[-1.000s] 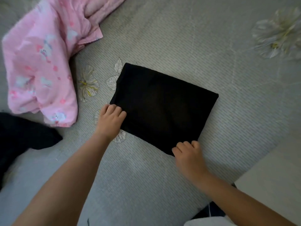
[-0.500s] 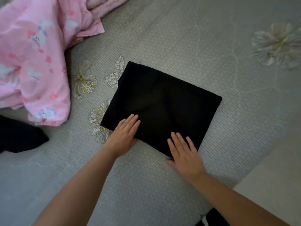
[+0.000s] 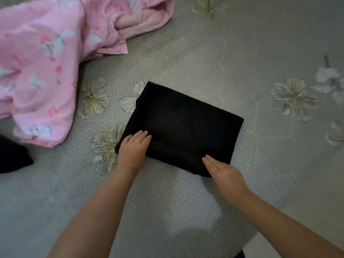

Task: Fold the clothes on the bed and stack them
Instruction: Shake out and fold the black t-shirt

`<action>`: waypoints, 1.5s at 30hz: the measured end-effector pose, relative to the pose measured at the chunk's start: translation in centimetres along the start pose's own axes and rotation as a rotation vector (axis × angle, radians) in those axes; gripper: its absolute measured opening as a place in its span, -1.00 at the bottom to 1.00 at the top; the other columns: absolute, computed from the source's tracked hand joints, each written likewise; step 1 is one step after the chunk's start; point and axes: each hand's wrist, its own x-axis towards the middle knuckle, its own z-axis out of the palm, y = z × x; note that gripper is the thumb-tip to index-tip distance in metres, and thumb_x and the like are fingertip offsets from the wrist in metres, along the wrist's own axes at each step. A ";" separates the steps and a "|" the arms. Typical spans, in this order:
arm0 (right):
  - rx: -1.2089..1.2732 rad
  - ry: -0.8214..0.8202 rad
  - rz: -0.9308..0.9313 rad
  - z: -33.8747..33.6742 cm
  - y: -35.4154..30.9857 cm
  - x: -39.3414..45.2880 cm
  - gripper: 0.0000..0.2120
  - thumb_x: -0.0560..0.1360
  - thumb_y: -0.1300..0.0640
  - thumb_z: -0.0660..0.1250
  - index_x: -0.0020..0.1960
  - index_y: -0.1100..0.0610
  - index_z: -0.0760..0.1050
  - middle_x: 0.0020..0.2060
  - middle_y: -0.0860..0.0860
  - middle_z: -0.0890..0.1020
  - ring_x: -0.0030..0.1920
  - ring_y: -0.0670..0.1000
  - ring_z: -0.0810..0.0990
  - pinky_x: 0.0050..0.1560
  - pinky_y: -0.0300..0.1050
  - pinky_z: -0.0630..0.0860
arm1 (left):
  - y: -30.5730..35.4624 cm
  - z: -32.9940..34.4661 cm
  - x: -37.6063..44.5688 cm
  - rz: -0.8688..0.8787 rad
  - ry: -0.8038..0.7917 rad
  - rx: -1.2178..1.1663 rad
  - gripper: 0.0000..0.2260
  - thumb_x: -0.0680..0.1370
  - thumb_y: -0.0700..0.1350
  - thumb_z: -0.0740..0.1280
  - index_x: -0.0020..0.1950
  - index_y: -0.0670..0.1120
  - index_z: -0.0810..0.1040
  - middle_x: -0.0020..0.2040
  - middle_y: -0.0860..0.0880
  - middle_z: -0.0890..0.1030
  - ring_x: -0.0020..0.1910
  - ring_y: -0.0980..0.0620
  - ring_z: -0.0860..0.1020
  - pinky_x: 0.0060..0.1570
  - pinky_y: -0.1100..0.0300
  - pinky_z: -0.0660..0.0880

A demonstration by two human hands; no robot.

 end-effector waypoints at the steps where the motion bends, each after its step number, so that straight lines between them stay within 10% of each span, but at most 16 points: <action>1: 0.016 -0.010 -0.003 -1.1 0.8 0.3 -0.38 -0.20 0.51 0.59 -0.13 0.32 0.64 -0.20 0.20 0.69 -0.35 0.05 0.68 -0.46 -0.19 0.57 | 0.6 -0.5 0.6 0.016 -0.006 0.002 -0.59 0.00 -0.54 0.49 -0.18 -0.34 0.64 -0.19 -0.28 0.66 -0.26 -0.26 0.64 -0.33 -0.12 0.55; 9: 0.001 0.018 0.069 -12.0 11.5 1.0 -0.35 -0.14 0.61 0.50 -0.04 0.40 0.59 -0.11 0.29 0.66 -0.32 0.17 0.68 -0.57 -0.12 0.51 | 10.3 -10.0 8.1 0.147 0.006 0.114 -0.55 -0.06 -0.54 0.49 -0.21 -0.36 0.60 -0.27 -0.26 0.64 -0.36 -0.17 0.63 -0.45 0.07 0.55; 15: -0.030 0.162 0.123 -22.5 23.4 -0.7 -0.41 -0.10 0.60 0.49 -0.07 0.41 0.60 -0.17 0.28 0.67 -0.33 0.20 0.67 -0.60 -0.05 0.50 | 23.8 -17.8 17.5 0.057 -0.119 0.164 -0.55 0.54 -0.30 0.13 0.43 -0.20 0.20 0.44 -0.12 0.25 0.39 -0.03 0.26 0.31 0.21 0.12; 20: -0.046 0.162 0.119 -34.0 35.3 -3.2 -0.52 0.02 0.56 0.50 -0.06 0.42 0.59 -0.20 0.28 0.66 -0.37 0.20 0.65 -0.61 -0.05 0.51 | 36.9 -23.8 24.5 0.095 0.008 0.224 -0.53 0.52 -0.30 0.17 0.42 -0.18 0.20 0.43 -0.10 0.26 0.38 -0.02 0.27 0.28 0.17 0.22; 27: -0.121 0.288 0.242 -49.0 50.7 -4.4 -0.56 0.46 0.40 0.22 0.33 0.27 0.38 0.26 0.18 0.49 0.16 0.19 0.54 0.02 0.05 0.48 | 52.9 -33.5 36.2 0.214 0.189 0.258 -0.53 0.56 -0.25 0.15 0.46 -0.16 0.14 0.48 -0.09 0.16 0.46 -0.01 0.14 0.35 0.20 0.09; 33: -0.270 0.386 0.236 -58.4 62.0 -1.8 -0.61 0.17 0.59 0.39 0.00 0.44 0.55 -0.16 0.31 0.64 -0.14 0.34 0.62 -0.18 0.16 0.57 | 62.4 -39.9 48.4 0.229 0.309 0.277 -0.60 0.53 -0.30 0.14 0.37 -0.17 0.26 0.35 -0.13 0.34 0.28 -0.09 0.36 0.18 0.04 0.36; 40: -0.300 0.391 0.424 -65.8 77.1 2.6 -0.54 0.52 0.36 0.10 0.41 0.20 0.25 0.35 0.08 0.39 0.40 0.07 0.28 0.31 -0.14 0.21 | 73.0 -44.4 63.1 0.332 0.362 0.276 -0.58 0.56 -0.29 0.11 0.41 -0.17 0.18 0.44 -0.15 0.21 0.38 -0.06 0.26 0.23 0.10 0.29; 45: -0.344 0.452 0.468 -69.2 86.9 4.6 -0.64 0.48 0.39 0.11 0.25 0.23 0.41 0.08 0.10 0.52 0.12 0.09 0.45 -0.04 -0.18 0.32 | 79.5 -44.7 71.8 0.350 0.404 0.279 -0.51 0.58 -0.27 0.09 0.48 -0.13 0.03 0.51 -0.14 0.05 0.47 -0.07 0.09 0.35 0.09 0.17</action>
